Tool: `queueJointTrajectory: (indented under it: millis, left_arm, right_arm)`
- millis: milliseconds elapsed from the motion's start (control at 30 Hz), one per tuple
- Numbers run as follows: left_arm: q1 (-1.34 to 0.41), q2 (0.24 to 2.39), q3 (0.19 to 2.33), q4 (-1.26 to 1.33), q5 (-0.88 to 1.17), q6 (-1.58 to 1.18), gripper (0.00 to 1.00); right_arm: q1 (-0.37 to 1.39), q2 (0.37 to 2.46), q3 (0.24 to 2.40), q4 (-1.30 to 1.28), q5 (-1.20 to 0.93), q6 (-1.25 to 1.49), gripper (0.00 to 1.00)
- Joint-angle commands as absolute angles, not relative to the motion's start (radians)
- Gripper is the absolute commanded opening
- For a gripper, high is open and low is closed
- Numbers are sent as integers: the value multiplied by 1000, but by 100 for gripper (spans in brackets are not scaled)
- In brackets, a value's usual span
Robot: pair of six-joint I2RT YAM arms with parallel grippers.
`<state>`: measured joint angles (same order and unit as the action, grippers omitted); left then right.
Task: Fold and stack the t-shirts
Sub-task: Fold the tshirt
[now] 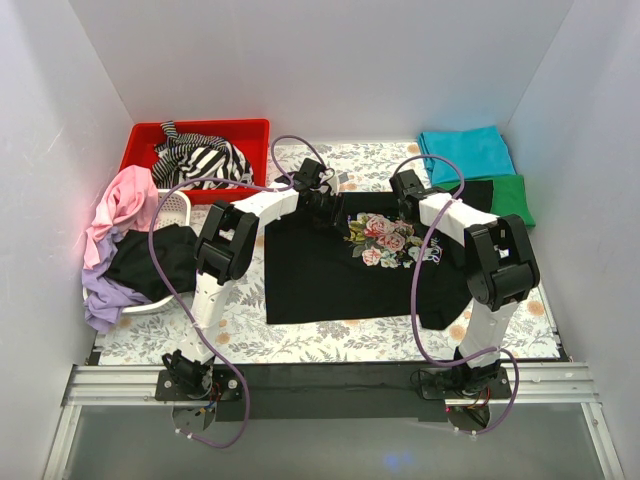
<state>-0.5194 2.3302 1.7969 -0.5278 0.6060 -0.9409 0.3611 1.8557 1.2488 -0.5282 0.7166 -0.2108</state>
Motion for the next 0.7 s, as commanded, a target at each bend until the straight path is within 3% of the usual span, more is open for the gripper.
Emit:
queueJointTrajectory:
  millis: [0, 200, 233, 300, 433, 667]
  left_arm:
    - [-522, 2329, 1796, -589, 535, -907, 33]
    - [-520, 2322, 1792, -584, 528, -910, 33]
    - [-520, 2318, 1790, -583, 523, -910, 33]
    - [-520, 2292, 1773, -572, 506, -917, 33]
    - [-522, 2186, 1698, -471, 450, -952, 37]
    - [-520, 1977, 1644, -400, 281, -931, 44]
  right_arm:
    - [359, 1839, 1249, -555, 726, -167, 49]
    - [344, 1838, 1255, -545, 733, -157, 43]
    - [331, 1841, 1259, -546, 729, -152, 32]
    - [324, 1847, 1262, -545, 726, -141, 19]
    - [316, 1838, 1270, -525, 719, -132, 3]
    - [313, 1793, 1261, -502, 658, -132, 1]
